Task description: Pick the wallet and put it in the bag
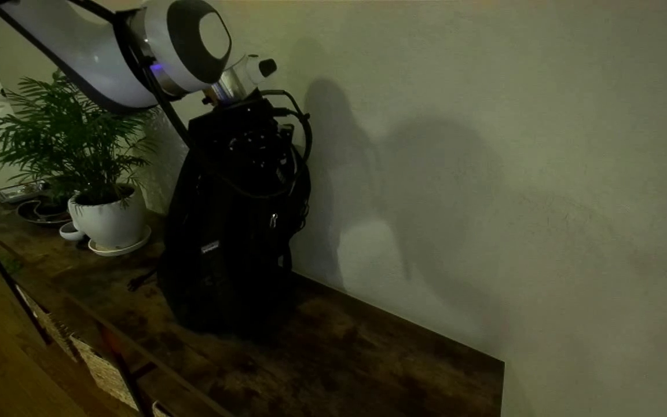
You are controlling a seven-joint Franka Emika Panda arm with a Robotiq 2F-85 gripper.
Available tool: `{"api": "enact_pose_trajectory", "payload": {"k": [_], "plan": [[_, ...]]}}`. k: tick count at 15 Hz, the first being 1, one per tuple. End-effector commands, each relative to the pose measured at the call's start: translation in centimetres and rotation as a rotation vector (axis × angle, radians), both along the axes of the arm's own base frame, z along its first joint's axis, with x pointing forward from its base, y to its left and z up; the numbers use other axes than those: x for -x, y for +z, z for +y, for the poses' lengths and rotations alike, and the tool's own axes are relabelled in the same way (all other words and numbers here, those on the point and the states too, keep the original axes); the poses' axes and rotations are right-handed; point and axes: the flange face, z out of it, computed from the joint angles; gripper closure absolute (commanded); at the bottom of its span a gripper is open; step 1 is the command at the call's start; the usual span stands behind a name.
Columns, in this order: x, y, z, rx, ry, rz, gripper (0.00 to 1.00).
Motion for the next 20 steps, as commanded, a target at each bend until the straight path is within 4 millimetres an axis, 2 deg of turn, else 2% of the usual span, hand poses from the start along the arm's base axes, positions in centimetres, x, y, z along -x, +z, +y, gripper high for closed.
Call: {"api": "enact_pose_trajectory", "payload": {"k": [1,3,10,12,15,17,20], "plan": [[-0.3,-0.9,-0.5,-0.005,0.056,-0.071,0.56],[-0.3,-1.3,-0.9,-0.014,0.065,-0.091,0.49],[0.5,-0.6,-2.0,-0.011,0.072,-0.160,0.05],[0.9,-0.5,-2.0,-0.020,0.057,-0.145,0.00],[1.4,-1.2,-2.0,-0.042,0.033,-0.091,0.00],[1.9,-1.9,-2.1,-0.065,0.006,-0.044,0.25],[2.6,-2.6,-2.6,-0.070,-0.054,0.051,0.46]]}}
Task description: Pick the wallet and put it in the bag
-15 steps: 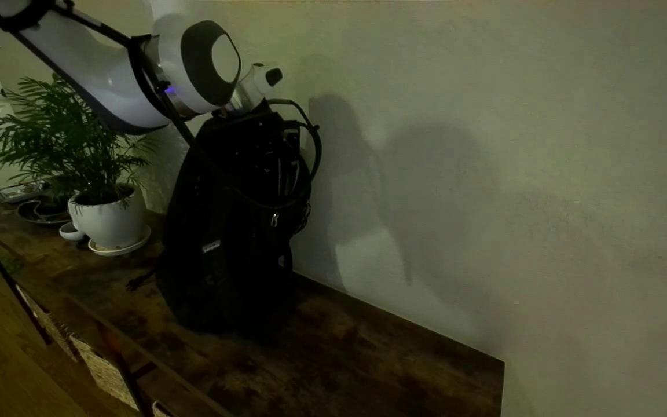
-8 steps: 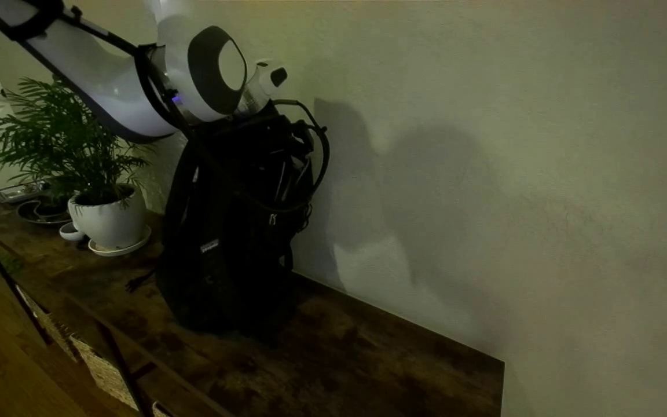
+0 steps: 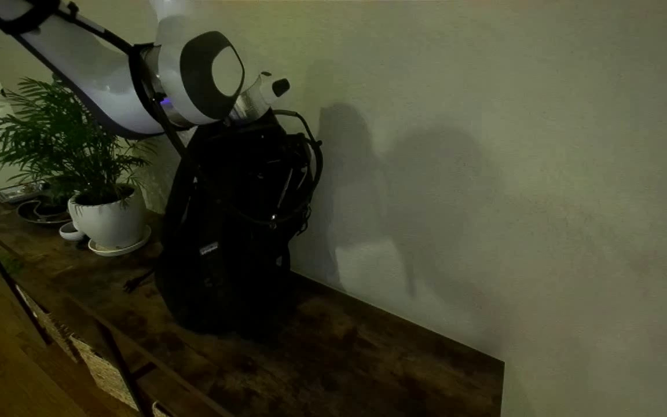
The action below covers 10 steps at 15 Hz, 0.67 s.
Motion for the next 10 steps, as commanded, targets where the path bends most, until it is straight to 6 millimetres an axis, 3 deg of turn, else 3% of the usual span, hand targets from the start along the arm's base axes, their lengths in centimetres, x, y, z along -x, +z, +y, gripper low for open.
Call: {"api": "enact_pose_trajectory", "payload": {"k": [1,7,10], "plan": [[2.5,-0.4,-0.1,-0.007,-0.044,0.145,0.52],[4.0,0.0,1.4,0.033,-0.046,0.338,0.92],[3.7,0.3,2.5,0.020,-0.010,0.266,0.98]]}}
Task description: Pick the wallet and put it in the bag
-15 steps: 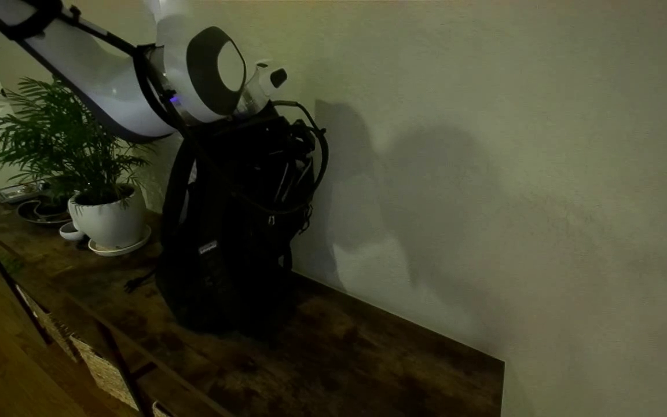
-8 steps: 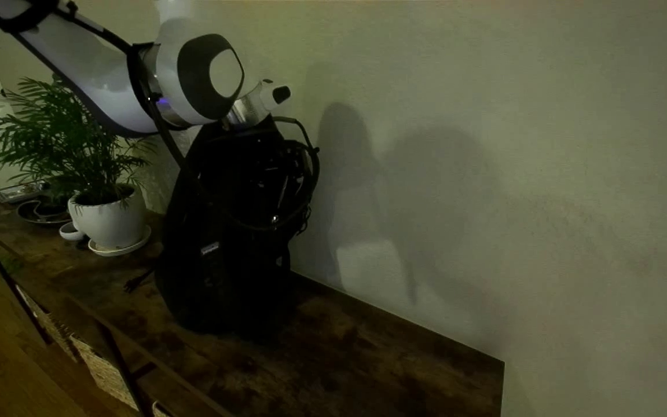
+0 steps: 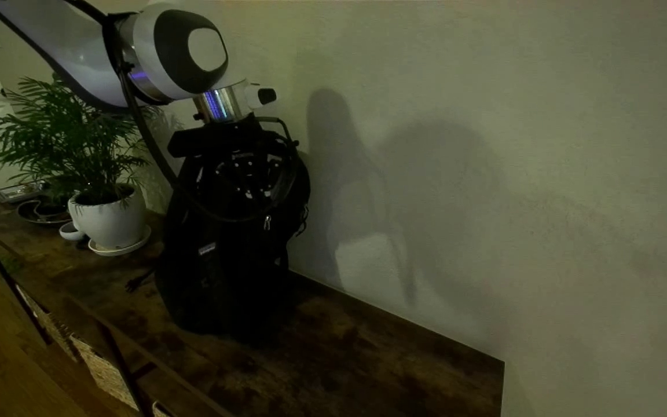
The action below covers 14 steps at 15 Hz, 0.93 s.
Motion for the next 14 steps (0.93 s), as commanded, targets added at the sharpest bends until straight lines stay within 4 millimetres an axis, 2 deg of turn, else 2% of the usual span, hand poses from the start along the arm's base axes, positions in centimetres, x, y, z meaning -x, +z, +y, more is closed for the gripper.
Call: {"api": "enact_pose_trajectory", "payload": {"k": [1,7,12,14], "plan": [[1.3,0.9,0.8,-0.022,0.037,-0.039,0.97],[1.5,0.1,0.5,-0.054,0.043,-0.191,0.95],[1.8,1.4,1.0,-0.045,0.101,-0.328,0.95],[1.9,1.1,1.3,-0.040,0.119,-0.341,0.95]]}}
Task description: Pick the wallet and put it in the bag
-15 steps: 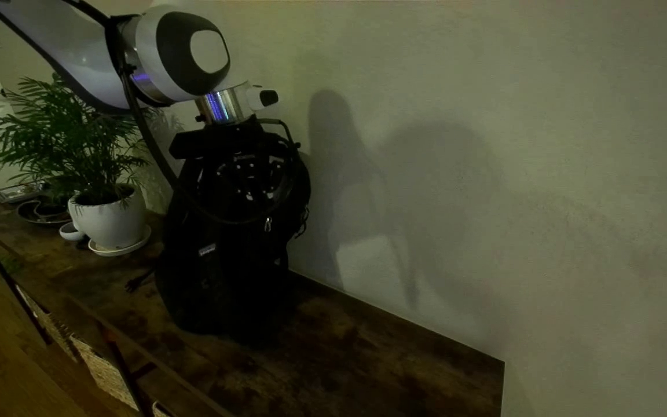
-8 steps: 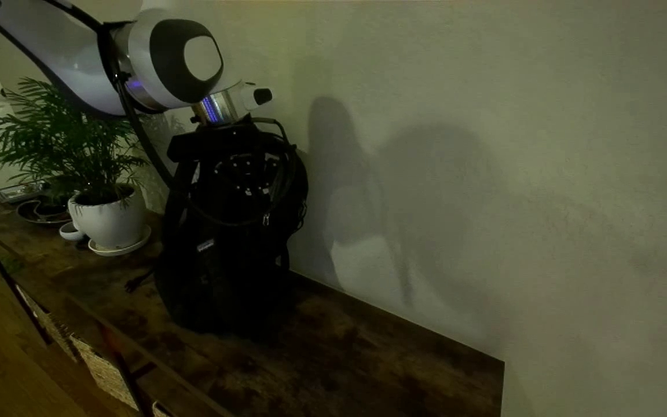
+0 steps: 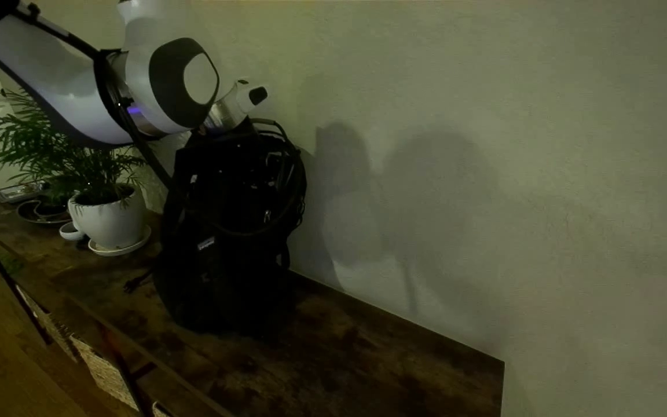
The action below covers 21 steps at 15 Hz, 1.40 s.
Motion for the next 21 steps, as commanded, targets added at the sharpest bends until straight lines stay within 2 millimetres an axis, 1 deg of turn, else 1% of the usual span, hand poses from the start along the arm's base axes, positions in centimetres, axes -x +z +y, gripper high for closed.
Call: {"api": "enact_pose_trajectory", "payload": {"k": [1,7,8,9,10,11,14,15,16,19,20,21], "plan": [[0.9,1.1,1.2,0.000,0.028,-0.067,0.95],[0.1,-1.5,2.9,-0.006,0.085,-0.073,0.95],[0.0,-2.0,3.1,-0.008,0.087,-0.067,0.94],[-0.1,-2.4,3.2,-0.005,0.089,-0.060,0.63],[-0.2,-2.6,3.1,-0.002,0.089,-0.055,0.63],[-0.2,-2.7,3.1,0.001,0.087,-0.057,0.56],[-0.1,-0.9,2.3,0.014,0.070,-0.083,0.38],[-0.1,-0.6,2.2,0.018,0.072,-0.086,0.31],[0.4,0.1,2.1,0.013,0.071,-0.070,0.25],[1.1,1.2,2.2,0.004,0.059,-0.023,0.06],[1.6,1.6,2.1,0.000,0.056,0.003,0.02],[1.9,1.9,2.0,0.004,0.046,0.027,0.00]]}}
